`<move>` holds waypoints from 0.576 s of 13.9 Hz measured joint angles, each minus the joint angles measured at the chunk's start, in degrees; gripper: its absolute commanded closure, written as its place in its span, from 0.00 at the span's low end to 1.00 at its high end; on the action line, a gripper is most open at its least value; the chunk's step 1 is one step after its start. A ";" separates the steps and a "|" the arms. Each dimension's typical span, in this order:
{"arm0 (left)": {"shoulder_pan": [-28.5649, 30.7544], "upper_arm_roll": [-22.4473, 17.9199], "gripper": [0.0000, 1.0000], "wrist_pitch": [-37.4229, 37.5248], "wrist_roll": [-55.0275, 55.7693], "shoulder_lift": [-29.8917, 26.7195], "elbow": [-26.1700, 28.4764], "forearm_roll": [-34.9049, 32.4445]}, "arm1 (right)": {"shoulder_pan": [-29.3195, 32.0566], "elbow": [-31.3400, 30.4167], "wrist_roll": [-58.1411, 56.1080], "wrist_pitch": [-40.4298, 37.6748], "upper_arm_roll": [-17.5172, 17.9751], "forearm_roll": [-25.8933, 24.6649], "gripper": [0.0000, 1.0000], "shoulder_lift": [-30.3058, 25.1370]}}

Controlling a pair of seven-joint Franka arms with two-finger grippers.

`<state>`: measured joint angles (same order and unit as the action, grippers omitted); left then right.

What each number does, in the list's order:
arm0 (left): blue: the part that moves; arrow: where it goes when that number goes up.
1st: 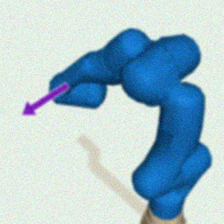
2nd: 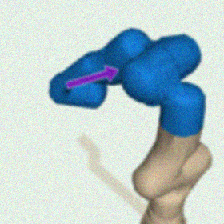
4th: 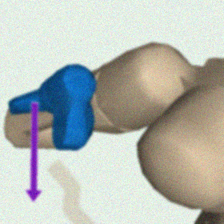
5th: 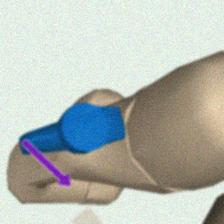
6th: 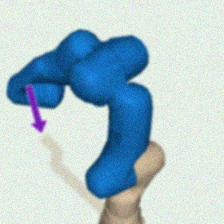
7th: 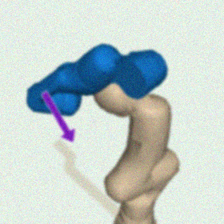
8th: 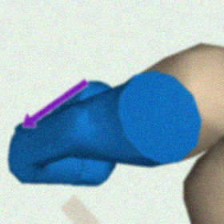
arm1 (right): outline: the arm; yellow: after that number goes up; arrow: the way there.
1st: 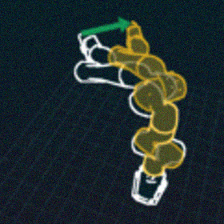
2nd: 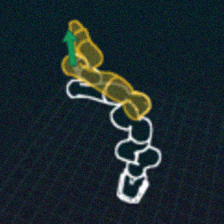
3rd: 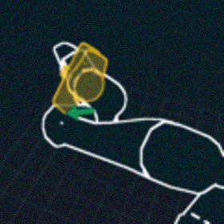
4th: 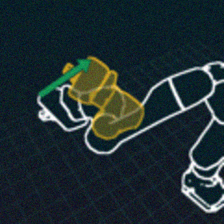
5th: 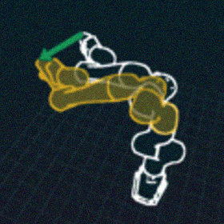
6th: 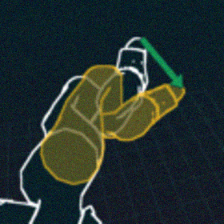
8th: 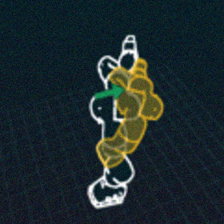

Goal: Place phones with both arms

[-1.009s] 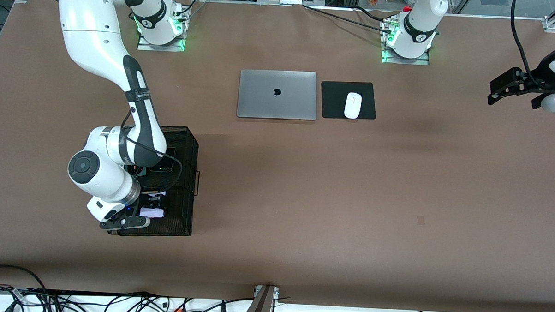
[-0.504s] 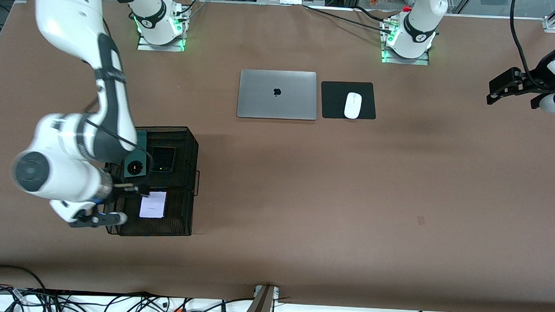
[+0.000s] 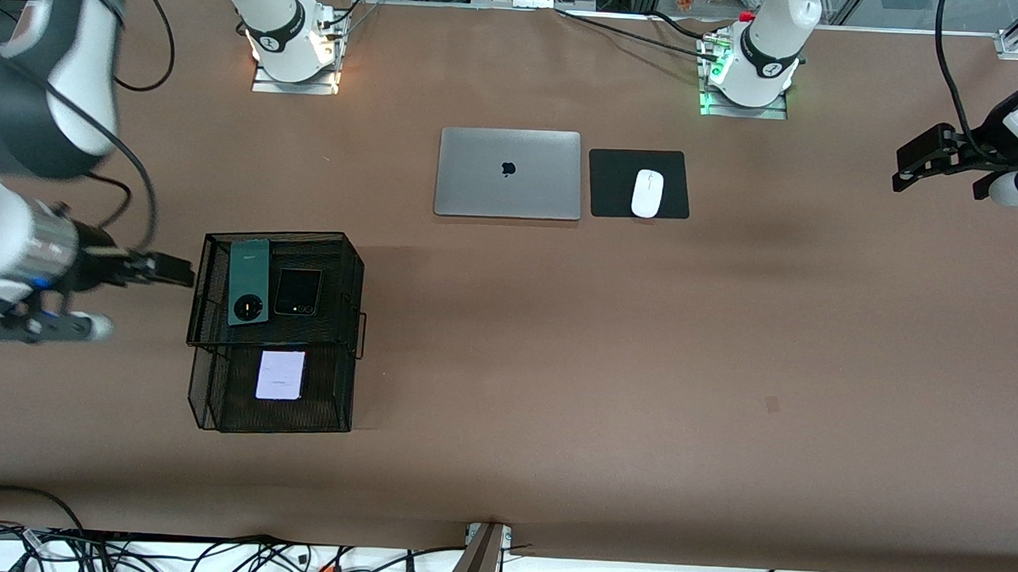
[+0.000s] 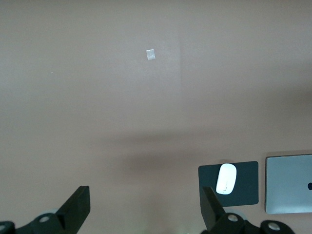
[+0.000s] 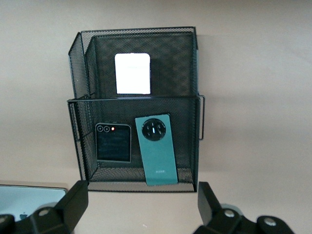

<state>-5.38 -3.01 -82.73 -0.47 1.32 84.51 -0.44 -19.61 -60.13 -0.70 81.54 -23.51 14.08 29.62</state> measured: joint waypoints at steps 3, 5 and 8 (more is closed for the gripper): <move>0.00 0.00 0.00 0.00 0.00 0.00 0.00 0.00 | 4.33 -0.97 0.21 -0.05 3.78 -2.81 0.00 -1.85; 0.00 0.00 0.00 0.00 0.00 0.00 0.00 0.00 | 13.08 -1.49 0.34 1.15 15.75 -9.74 0.00 -2.66; 0.00 -0.01 0.00 0.00 0.00 0.00 0.00 0.00 | 23.17 -7.46 2.71 6.54 29.88 -15.70 0.00 -6.74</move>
<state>-5.37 -3.02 -82.73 -0.47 1.32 84.51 -0.44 3.56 -67.59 2.01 88.08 6.37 -1.62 22.88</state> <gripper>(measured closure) 0.000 0.000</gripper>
